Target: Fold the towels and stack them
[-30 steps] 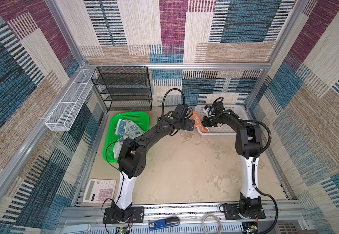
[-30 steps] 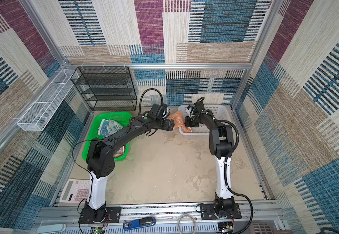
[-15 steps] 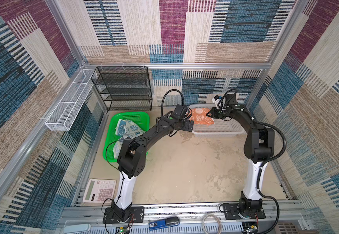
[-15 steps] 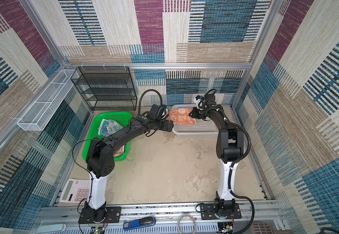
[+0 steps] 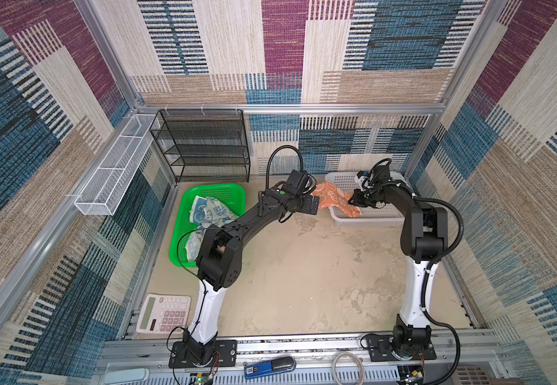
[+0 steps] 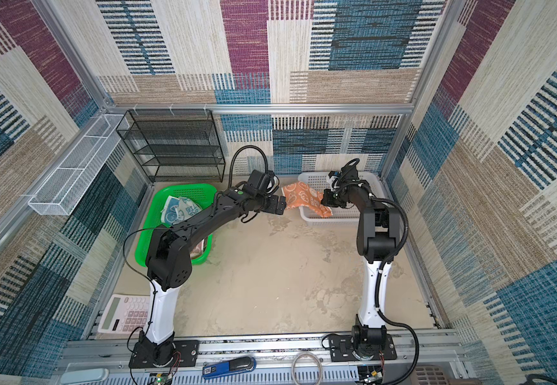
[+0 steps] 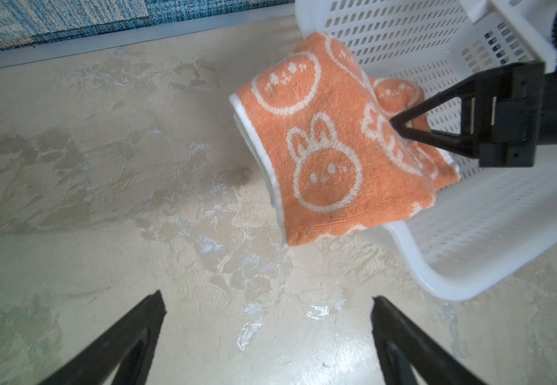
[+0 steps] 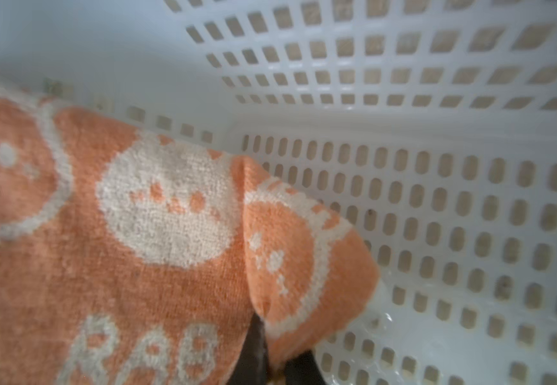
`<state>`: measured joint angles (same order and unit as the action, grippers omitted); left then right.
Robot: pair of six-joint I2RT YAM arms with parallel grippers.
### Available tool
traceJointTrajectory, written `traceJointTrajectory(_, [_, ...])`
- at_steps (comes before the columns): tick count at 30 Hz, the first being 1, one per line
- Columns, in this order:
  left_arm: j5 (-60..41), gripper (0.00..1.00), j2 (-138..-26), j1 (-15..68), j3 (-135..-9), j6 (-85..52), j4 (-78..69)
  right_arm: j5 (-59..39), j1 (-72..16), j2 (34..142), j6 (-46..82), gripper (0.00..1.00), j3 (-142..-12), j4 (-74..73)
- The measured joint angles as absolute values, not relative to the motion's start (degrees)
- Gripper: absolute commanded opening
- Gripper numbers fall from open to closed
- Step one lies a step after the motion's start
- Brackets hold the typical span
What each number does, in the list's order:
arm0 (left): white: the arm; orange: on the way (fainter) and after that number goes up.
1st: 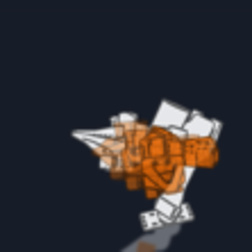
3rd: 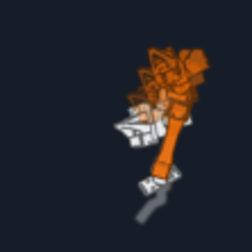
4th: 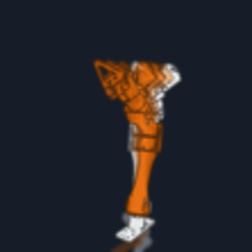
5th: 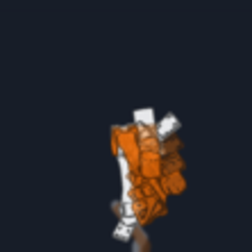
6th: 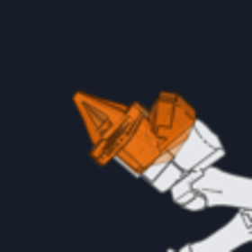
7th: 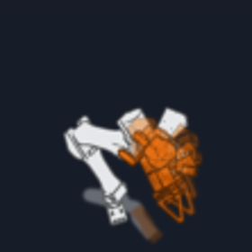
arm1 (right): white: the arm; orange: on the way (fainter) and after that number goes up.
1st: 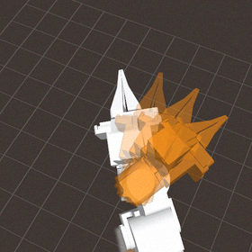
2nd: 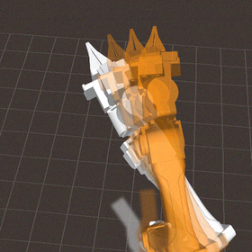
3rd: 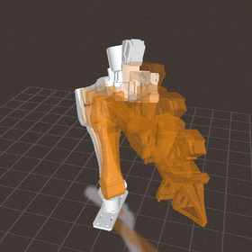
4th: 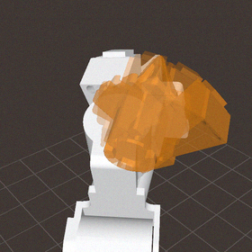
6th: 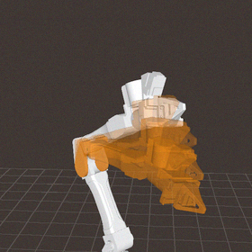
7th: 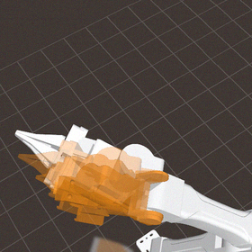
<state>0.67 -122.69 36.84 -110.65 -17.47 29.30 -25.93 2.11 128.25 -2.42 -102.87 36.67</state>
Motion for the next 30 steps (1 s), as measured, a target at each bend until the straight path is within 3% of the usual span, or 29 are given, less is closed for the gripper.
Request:
traceJointTrajectory(13, [-10.52, 0.97, -136.40, 41.21, -126.74, -31.46, 29.76, -28.40, 2.11, 128.22, -1.54, 0.00, -100.42, 34.54])
traceJointTrajectory(30, [-12.16, 0.61, -138.61, 41.17, -126.13, -47.70, 31.18, -30.02, 0.75, 128.22, 0.62, 0.00, -99.26, 31.83])
